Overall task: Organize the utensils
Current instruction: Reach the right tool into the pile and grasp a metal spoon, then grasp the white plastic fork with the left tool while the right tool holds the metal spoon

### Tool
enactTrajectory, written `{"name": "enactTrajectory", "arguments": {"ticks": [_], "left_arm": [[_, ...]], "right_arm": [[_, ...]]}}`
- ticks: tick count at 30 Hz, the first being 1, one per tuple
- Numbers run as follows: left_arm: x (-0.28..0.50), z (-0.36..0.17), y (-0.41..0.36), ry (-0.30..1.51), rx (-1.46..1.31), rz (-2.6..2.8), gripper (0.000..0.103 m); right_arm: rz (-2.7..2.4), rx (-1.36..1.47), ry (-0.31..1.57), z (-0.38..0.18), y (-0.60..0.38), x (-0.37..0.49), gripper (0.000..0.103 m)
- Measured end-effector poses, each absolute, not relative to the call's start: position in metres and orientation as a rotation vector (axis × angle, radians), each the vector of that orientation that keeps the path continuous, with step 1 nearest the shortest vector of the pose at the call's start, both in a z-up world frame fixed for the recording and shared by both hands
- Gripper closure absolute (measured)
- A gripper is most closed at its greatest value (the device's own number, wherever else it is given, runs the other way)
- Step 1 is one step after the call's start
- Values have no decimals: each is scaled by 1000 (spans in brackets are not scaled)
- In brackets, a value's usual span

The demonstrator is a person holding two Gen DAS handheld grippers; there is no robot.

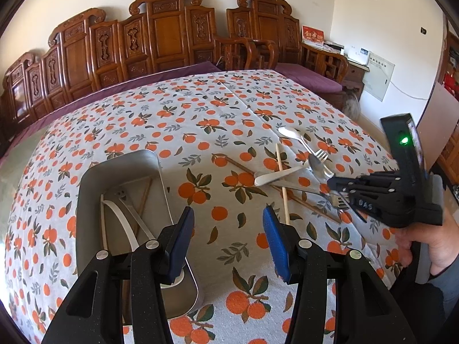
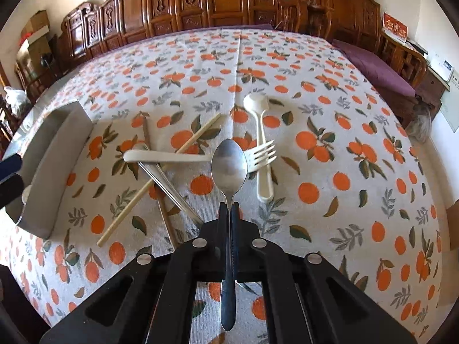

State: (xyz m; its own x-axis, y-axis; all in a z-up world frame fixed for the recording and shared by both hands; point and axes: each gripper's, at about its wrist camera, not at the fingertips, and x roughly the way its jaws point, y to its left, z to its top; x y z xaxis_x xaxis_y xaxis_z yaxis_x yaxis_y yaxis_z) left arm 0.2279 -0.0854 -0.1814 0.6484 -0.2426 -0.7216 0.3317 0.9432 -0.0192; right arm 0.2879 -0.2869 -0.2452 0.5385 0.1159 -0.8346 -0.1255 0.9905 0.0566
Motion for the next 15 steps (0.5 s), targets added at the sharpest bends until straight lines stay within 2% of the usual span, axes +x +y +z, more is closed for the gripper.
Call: {"name": "enactTrajectory", "arguments": {"ticks": [15], "left_arm": [[239, -181, -118, 802, 168, -362, 56]], "right_arm": [[149, 32, 929, -234, -323, 289, 99]]}}
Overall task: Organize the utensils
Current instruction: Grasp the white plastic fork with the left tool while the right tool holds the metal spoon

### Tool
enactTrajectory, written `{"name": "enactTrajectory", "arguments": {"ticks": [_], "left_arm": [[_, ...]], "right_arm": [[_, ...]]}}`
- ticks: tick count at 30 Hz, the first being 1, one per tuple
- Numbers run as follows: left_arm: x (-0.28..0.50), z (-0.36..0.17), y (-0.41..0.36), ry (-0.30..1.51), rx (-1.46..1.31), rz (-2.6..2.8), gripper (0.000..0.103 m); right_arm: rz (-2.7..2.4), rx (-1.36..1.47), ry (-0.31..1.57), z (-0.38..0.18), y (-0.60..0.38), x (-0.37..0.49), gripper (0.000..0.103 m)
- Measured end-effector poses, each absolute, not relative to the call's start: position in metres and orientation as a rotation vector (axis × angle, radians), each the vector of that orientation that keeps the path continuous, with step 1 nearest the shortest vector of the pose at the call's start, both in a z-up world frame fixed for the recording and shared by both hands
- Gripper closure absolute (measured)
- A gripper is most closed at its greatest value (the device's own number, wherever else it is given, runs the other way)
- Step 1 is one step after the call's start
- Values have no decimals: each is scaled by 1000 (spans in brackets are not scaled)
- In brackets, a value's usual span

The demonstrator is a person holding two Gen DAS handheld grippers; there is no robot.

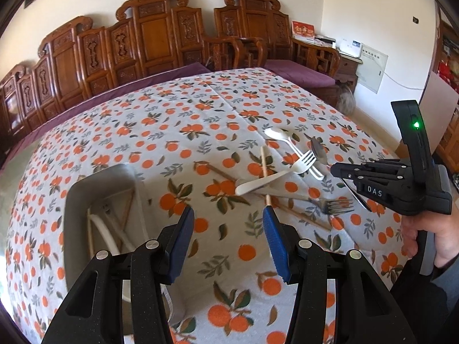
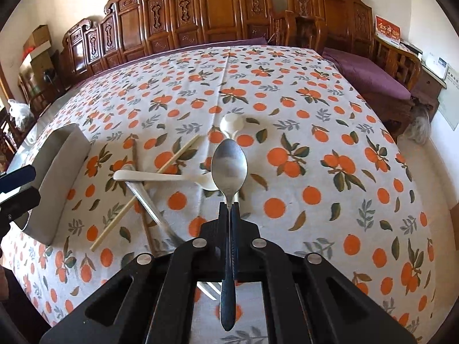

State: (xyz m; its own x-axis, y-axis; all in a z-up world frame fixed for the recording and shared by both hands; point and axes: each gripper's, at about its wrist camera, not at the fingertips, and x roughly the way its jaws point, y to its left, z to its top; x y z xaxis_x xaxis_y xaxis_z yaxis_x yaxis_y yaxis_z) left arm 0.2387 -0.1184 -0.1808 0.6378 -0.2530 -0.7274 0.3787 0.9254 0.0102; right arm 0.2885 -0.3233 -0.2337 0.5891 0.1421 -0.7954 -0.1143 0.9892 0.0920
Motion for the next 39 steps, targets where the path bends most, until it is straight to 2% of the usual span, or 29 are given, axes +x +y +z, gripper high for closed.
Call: {"name": "enactTrajectory", "arguments": {"ticks": [13, 24, 33, 35, 39], "left_arm": [[301, -206, -192, 882, 249, -465, 56], [329, -238, -229, 974, 344, -522, 68], [335, -251, -239, 1012, 409, -500, 84], [337, -251, -238, 1026, 394, -503, 95], [336, -249, -233, 1039, 362, -496, 96]], "right_arm": [[133, 97, 956, -244, -353, 301, 99], [155, 120, 961, -246, -356, 302, 99], [157, 131, 961, -245, -357, 302, 99], [161, 129, 963, -245, -356, 302, 99], [171, 128, 959, -244, -353, 302, 99]]}}
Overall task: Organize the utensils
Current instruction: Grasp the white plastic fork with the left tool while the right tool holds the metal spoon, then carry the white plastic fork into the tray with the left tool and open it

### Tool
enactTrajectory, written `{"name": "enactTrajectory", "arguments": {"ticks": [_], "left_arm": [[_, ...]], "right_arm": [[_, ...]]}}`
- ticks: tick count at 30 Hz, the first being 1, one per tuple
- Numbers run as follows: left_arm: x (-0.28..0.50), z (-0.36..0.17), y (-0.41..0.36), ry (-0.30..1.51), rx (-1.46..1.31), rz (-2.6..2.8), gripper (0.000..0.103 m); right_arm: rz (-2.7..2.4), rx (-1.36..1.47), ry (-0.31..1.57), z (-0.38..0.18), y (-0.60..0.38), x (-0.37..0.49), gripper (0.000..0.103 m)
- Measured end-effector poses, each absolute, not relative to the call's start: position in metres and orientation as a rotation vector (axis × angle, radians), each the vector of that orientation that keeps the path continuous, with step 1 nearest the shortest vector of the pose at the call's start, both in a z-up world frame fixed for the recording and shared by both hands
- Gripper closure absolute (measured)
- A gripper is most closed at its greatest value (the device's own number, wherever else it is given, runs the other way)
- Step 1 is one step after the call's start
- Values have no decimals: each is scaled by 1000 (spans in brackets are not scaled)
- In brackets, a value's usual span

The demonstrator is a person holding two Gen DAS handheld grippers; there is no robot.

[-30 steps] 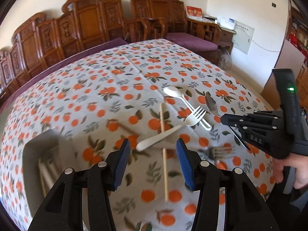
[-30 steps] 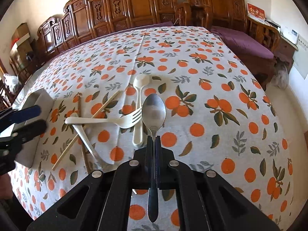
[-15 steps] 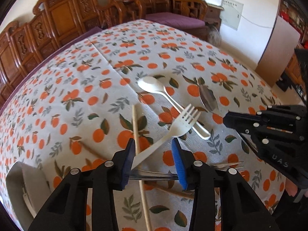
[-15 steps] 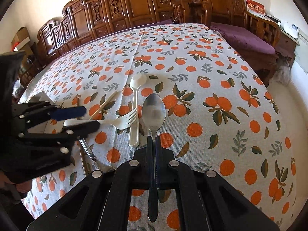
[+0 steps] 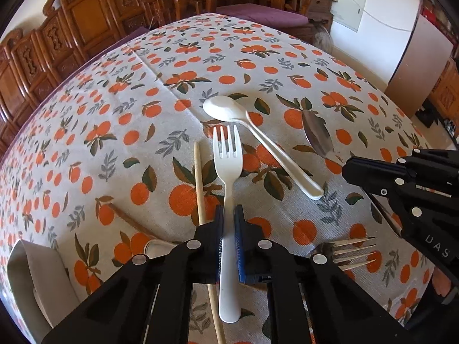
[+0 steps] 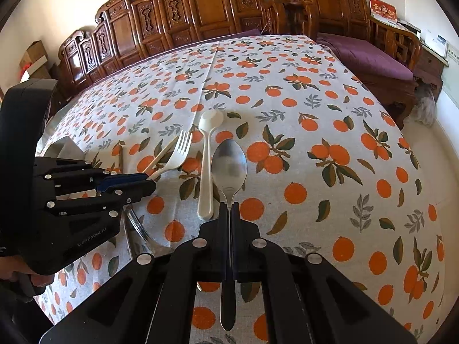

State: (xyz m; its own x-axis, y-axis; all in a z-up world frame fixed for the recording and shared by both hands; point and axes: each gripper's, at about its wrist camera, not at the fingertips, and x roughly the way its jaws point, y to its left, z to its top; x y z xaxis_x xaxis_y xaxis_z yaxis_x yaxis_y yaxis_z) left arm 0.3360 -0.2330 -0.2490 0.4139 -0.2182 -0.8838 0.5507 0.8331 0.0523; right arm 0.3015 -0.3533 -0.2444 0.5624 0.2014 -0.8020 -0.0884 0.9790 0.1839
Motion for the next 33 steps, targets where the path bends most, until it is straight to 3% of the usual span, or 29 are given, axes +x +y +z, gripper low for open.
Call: {"name": "enactTrajectory", "arguments": {"ticks": [14, 33], "left_arm": [[297, -202, -180, 993, 285, -406, 96], [261, -158, -75, 938, 193, -272, 96]], "right_arm": [[249, 104, 940, -235, -317, 292, 99], [446, -33, 853, -176, -196, 275, 99]]}}
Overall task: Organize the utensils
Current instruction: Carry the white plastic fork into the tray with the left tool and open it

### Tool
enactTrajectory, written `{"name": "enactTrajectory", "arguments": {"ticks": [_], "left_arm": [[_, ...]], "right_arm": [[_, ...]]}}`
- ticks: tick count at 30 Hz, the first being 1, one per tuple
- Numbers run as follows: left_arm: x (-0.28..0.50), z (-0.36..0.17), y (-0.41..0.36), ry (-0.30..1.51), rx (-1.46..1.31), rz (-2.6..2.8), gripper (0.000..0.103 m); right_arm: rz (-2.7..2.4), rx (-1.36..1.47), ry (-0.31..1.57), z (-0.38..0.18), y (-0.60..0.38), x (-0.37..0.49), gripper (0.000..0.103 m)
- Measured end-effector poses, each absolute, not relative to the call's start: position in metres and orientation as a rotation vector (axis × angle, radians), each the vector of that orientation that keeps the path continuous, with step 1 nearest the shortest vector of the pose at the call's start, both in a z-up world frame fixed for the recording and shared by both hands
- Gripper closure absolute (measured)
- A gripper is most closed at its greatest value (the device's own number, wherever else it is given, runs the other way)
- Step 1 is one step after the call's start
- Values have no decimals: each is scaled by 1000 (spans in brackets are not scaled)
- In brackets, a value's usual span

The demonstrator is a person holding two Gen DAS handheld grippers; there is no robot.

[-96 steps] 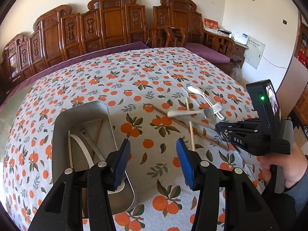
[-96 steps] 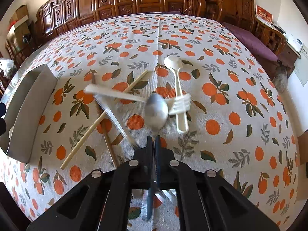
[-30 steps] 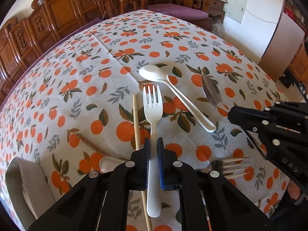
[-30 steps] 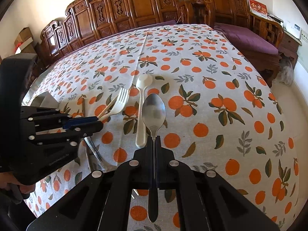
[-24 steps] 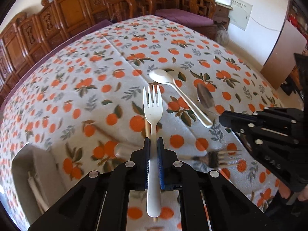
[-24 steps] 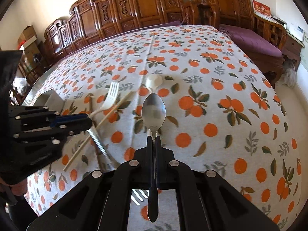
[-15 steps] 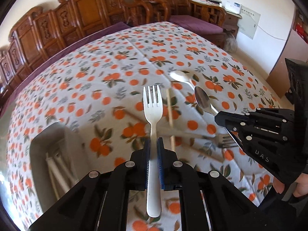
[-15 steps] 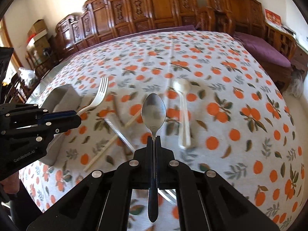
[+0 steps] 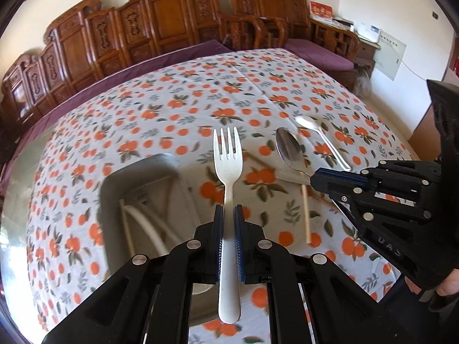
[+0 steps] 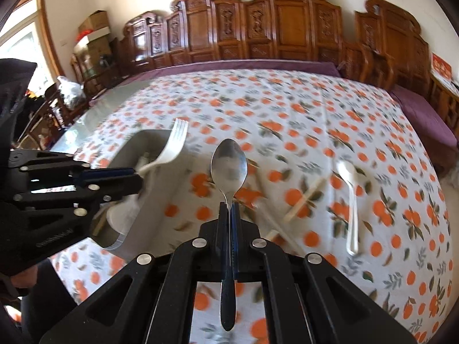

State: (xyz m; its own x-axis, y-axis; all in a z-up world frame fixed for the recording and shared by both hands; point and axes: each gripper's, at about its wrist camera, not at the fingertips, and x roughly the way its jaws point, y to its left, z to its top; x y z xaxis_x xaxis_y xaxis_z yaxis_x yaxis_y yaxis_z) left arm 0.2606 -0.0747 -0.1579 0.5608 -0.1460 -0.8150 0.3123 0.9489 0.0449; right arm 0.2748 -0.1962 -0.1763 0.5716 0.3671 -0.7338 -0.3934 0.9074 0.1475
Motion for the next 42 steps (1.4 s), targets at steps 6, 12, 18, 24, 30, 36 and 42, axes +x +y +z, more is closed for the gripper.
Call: {"name": "enactTrajectory", "arguments": {"ticks": [6, 12, 18, 24, 30, 36, 42], "left_arm": [[257, -155, -39, 933, 152, -224, 96], [258, -171, -11, 962, 117, -176, 96], [268, -192, 8, 1006, 88, -132, 96], [280, -206, 18, 1043, 53, -118, 96], [286, -219, 17, 1078, 51, -124, 96], [279, -209, 25, 1053, 16, -132, 96], [263, -186, 40, 995, -2, -125, 94]], "right_arm": [[500, -70, 819, -153, -161, 268, 99], [531, -88, 812, -145, -137, 261, 99], [548, -98, 829, -149, -125, 259, 99], [563, -103, 840, -153, -116, 264, 99], [570, -111, 851, -159, -108, 267, 99], [569, -115, 870, -166, -103, 271, 99], [584, -118, 873, -169, -88, 276, 99]]}}
